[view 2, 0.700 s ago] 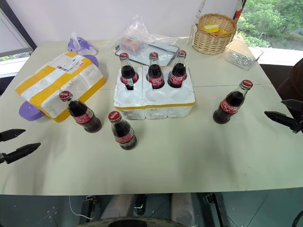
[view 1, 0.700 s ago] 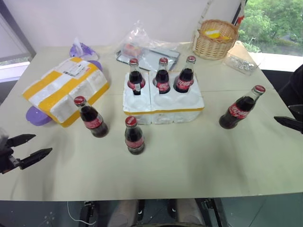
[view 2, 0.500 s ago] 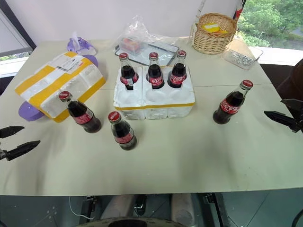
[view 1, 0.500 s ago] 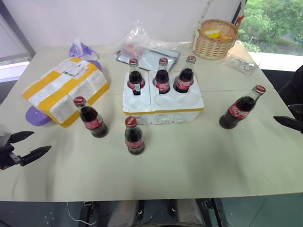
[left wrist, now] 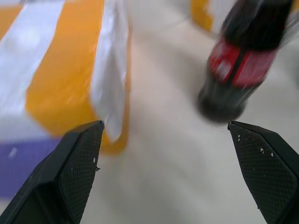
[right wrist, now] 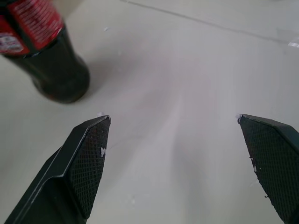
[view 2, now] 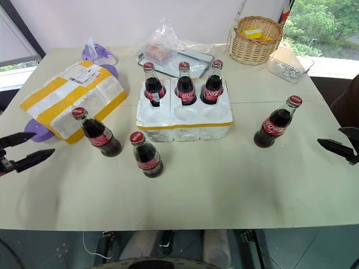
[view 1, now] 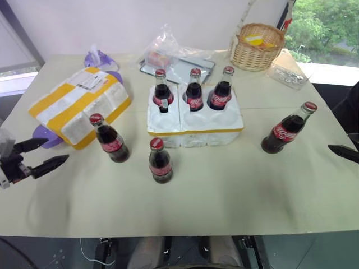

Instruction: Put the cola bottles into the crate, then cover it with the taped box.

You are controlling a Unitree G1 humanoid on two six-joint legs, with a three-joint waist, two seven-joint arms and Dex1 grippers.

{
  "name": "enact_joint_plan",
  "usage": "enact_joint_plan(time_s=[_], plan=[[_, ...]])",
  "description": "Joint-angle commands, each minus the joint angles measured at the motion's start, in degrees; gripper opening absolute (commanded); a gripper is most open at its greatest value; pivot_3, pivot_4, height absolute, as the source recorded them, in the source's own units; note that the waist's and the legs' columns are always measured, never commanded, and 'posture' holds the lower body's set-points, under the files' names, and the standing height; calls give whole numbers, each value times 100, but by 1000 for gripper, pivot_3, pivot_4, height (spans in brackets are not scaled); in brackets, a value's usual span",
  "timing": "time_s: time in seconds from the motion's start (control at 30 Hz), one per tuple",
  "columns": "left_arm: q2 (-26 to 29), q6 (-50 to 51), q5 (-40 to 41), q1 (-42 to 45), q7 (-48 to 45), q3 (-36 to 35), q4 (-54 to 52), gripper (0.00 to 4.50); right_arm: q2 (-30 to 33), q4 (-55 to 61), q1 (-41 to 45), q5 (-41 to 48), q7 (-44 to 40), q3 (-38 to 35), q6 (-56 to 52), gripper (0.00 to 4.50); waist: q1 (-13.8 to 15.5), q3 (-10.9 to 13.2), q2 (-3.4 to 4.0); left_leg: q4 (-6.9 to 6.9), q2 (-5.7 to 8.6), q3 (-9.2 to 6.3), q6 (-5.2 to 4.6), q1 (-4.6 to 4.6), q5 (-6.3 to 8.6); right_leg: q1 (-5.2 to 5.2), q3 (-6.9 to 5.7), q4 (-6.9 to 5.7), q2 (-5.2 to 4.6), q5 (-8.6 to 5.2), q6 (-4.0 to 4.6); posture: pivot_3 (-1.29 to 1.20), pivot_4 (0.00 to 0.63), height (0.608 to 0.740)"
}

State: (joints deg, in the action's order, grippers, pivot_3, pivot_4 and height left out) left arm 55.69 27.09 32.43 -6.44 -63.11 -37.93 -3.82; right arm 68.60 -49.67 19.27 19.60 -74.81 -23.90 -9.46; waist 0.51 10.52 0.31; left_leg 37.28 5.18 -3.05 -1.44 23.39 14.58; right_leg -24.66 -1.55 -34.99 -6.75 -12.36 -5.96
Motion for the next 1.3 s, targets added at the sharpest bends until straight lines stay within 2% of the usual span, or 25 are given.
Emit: enact_joint_plan(time_s=[0.03,0.2,0.3,0.47,0.57,0.67,0.9,1.07,1.3], plan=[[123,-207,-180,297,-20,450,-47,4436,535,658,20,327,-285,-471,-293,4500,-3,-3,15,0,0,0,0,-1,0,0,0,-2,1,0,0,0,150,740],[98,-291,-240,748,-201,1068,135,4436,777,2041,-302,811,-603,-1031,-1196,4500,-44,-3,26,-1,-7,-1,1,-4,-2,-1,1,-12,7,0,0,0,150,740],[112,-361,-282,1072,-323,1382,314,4436,901,2924,-175,1275,-604,-1230,-2033,4500,-43,-1,21,-1,-6,-2,0,-3,-2,-2,0,-11,6,1,-2,0,150,740],[67,-519,-402,1446,-408,1702,571,4436,1019,4163,61,2052,-711,-1251,-3153,4500,-10,-1,22,-1,-4,-1,0,0,-3,-6,1,-11,1,2,-4,0,150,740],[41,-565,-390,1610,-550,1884,630,4436,1026,4831,616,2682,-509,-1015,-3687,4500,1,0,22,-2,-4,-1,0,3,-2,-11,2,-10,0,1,-3,0,150,740],[33,-464,-315,1639,-670,1997,504,4436,793,5179,1381,3165,32,-611,-4135,4500,0,2,18,0,-5,-1,4,6,0,-12,2,-10,-2,1,-1,0,150,740],[-76,-571,-414,1699,-742,2249,524,4436,485,5559,2120,3509,280,96,-4391,4500,22,7,5,0,-1,1,-1,14,-2,-17,3,-3,-5,2,-3,0,150,740],[-215,-653,-455,1968,-719,2417,656,4436,150,5607,2462,3450,512,539,-4407,4500,19,8,1,-2,-2,0,-1,16,-3,-22,1,-6,-3,10,-18,0,150,740],[-427,-856,-711,2270,-604,2683,952,4436,-247,5629,2876,3789,881,498,-4660,4500,19,8,2,-2,-1,1,-2,16,-4,-27,2,-12,-2,14,-23,0,150,740]])
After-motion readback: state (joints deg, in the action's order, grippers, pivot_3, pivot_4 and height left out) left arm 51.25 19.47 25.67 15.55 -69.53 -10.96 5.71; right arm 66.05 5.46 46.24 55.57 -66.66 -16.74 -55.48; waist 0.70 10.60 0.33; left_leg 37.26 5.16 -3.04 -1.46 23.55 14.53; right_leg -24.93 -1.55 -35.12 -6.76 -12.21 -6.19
